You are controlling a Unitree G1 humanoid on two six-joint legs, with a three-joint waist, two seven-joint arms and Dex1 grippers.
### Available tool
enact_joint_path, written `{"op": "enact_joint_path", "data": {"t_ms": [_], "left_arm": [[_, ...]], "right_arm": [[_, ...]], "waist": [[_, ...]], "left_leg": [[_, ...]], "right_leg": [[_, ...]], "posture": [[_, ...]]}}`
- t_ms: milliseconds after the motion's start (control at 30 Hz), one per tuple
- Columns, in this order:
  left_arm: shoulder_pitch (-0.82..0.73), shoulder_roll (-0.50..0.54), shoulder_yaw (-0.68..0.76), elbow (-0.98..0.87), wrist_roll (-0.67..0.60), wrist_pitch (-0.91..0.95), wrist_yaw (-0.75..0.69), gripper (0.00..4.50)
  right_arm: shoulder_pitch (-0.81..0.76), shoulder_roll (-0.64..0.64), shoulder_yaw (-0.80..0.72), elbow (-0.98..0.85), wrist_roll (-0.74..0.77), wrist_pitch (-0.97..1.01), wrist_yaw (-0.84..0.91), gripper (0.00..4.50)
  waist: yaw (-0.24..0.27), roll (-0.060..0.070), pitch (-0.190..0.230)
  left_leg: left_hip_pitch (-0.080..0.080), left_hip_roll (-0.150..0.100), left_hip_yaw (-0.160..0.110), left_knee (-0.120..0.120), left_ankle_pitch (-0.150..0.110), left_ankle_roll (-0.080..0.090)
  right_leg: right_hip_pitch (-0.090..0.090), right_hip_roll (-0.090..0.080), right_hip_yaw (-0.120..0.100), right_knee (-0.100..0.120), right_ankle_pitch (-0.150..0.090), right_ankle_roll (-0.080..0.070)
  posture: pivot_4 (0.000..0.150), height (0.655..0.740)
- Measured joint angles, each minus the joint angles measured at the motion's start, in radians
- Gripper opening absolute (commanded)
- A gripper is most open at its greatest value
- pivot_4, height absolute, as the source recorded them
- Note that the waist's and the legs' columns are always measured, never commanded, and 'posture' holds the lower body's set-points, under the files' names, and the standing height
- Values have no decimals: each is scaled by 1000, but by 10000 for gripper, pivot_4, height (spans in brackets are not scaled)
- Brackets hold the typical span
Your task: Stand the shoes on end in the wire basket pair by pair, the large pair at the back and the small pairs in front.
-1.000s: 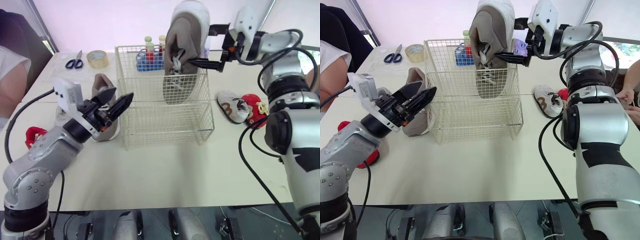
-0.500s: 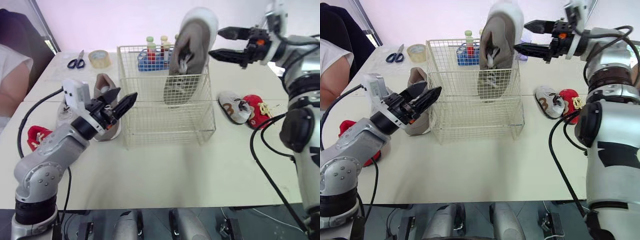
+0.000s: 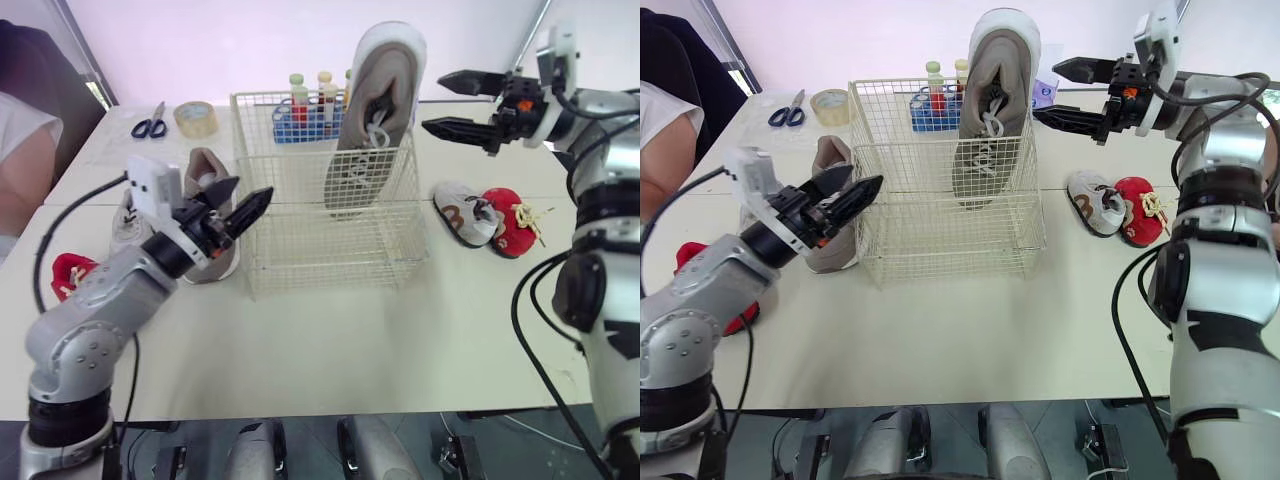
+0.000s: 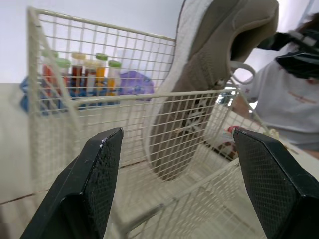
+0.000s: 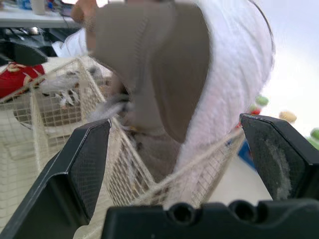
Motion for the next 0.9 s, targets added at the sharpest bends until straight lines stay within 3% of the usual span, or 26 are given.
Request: {"op": "enact_joint_path", "data": {"t_ms": [100, 200, 400, 567, 900], "left_arm": [[-2, 102, 91, 6, -38, 45, 12, 44366], [-77, 226, 93, 129, 60, 105, 61, 44777], [-369, 316, -79, 541, 271, 306, 73, 44777], [-565, 288, -252, 924, 445, 313, -101, 44777], [-788, 149, -301, 1426, 685, 132, -375, 44777]], "right_arm": [[168, -52, -28, -308, 111, 222, -31, 45000], [242, -94, -53, -527, 194, 385, -102, 45000], [343, -241, -26, -879, 382, 638, -76, 45000], [412, -270, 33, -1039, 443, 693, -93, 45000], [550, -270, 67, -1157, 473, 696, -199, 45000]], "waist": [[7, 0, 0], [12, 0, 0], [22, -1, 0], [23, -1, -1], [25, -2, -1]], "left_leg": [[0, 0, -1, 0, 0, -1], [1, -1, -1, 1, 3, -1], [2, -1, 1, 1, 6, 2], [0, -1, 2, 1, 6, 3], [-6, -1, 2, 1, 6, 4]], "right_leg": [[0, 0, -1, 1, 0, 0], [0, 0, -1, 2, 0, 0], [1, 0, -3, 1, 1, -3], [-1, 0, -2, 0, 2, -3], [-6, 0, -3, 0, 2, -2]], "posture": [[1500, 7400], [1500, 7400], [1500, 7400], [1500, 7400], [1500, 7400]]}}
